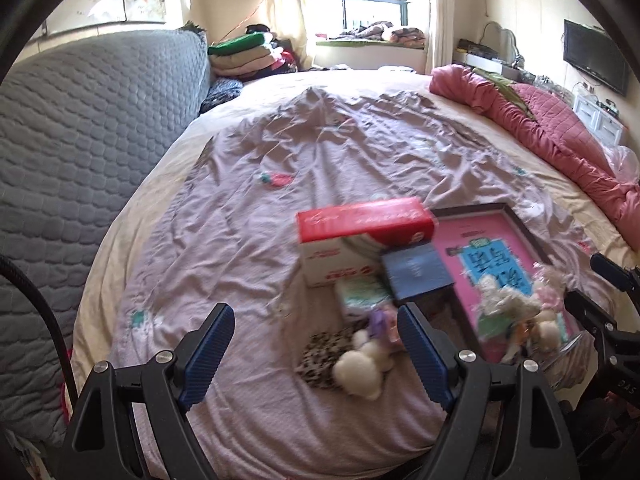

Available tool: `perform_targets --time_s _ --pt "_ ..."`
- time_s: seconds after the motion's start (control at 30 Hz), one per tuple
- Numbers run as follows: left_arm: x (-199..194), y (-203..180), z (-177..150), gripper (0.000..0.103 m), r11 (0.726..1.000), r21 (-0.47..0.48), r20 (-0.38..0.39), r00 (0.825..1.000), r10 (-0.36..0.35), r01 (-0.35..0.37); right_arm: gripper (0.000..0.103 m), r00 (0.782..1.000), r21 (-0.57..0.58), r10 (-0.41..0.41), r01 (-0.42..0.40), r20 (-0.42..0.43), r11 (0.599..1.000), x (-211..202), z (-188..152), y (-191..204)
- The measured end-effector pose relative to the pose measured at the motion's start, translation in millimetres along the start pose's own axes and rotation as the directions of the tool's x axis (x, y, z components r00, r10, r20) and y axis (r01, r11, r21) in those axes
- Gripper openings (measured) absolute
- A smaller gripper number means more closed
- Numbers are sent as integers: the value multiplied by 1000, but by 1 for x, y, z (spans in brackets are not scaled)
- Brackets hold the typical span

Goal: Organize soft objects
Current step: 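Withdraw both open tools from the tray back toward the pile, then grasp the white plush toy with left tool while right tool grasps pink wrapped tube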

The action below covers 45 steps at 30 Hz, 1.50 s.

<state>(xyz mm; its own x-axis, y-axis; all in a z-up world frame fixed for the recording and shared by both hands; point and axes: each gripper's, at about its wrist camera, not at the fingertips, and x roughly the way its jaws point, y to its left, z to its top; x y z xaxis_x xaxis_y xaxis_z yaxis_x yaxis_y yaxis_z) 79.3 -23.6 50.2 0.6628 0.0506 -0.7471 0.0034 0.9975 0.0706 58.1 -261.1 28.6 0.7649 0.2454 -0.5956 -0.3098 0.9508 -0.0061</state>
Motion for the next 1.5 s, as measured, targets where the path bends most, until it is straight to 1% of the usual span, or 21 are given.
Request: perform_targets --time_s 0.07,0.13,0.23,0.3,0.37,0.53,0.6,0.63,0.73,0.8,0.87,0.97,1.07,1.17,1.2,1.27,1.33,1.37,1.4,1.43,1.5 --pt "6 9 -7 83 1000 0 -18 1000 6 -6 79 1000 -21 22 -22 -12 1000 8 0 14" --pt "14 15 -15 83 1000 -3 -43 999 -4 4 79 999 -46 44 -46 -24 998 17 -2 28" --pt "30 19 -29 83 999 9 -84 996 -30 31 79 996 -89 72 -77 -60 993 37 -7 51" --pt "39 19 -35 83 997 17 -108 992 -68 70 79 993 -109 77 -87 -84 990 50 -11 62" --pt "49 18 -41 83 993 15 -131 985 -115 118 79 990 -127 91 -104 -104 986 63 -14 73" --pt "72 16 -47 83 982 16 -181 966 -184 190 78 983 -156 99 -123 -154 980 91 -20 89" --pt "81 17 -47 83 973 2 -197 955 -224 229 78 981 -157 103 -129 -167 979 99 -22 91" --pt "87 18 -47 83 966 -13 -207 945 -254 257 79 979 -155 102 -130 -175 979 103 -24 90" --pt "98 18 -48 83 956 -31 -225 930 -290 291 78 975 -141 124 -151 -184 978 114 -27 89" --pt "105 16 -48 82 958 -17 -235 930 -283 287 78 973 -147 120 -150 -198 978 123 -29 90" --pt "108 13 -47 74 956 2 -238 929 -285 294 78 971 -163 115 -150 -208 975 128 -31 93" --pt "112 10 -47 70 945 11 -246 917 -315 327 79 974 -187 106 -144 -203 972 134 -32 95" --pt "113 9 -49 65 941 34 -256 913 -318 337 78 972 -192 120 -160 -203 968 143 -33 97" --pt "118 9 -50 57 935 34 -271 904 -330 352 79 971 -206 133 -174 -197 963 151 -33 101" --pt "119 9 -49 56 931 36 -272 900 -340 362 79 971 -208 139 -179 -194 961 154 -32 101" --pt "119 7 -49 53 928 50 -273 899 -342 369 78 971 -209 145 -183 -189 961 156 -31 103" --pt "120 5 -50 48 924 54 -281 893 -351 380 71 972 -200 161 -195 -173 960 157 -28 102" --pt "121 5 -50 45 918 46 -286 886 -366 394 66 970 -193 172 -204 -170 960 158 -26 102" --pt "121 5 -50 43 916 42 -287 883 -371 399 64 970 -189 176 -207 -169 960 159 -26 101" --pt "122 4 -50 41 914 40 -287 880 -377 405 62 968 -191 180 -213 -175 958 161 -25 102" --pt "125 3 -50 35 909 32 -295 873 -389 415 54 964 -194 186 -222 -190 955 164 -26 104"
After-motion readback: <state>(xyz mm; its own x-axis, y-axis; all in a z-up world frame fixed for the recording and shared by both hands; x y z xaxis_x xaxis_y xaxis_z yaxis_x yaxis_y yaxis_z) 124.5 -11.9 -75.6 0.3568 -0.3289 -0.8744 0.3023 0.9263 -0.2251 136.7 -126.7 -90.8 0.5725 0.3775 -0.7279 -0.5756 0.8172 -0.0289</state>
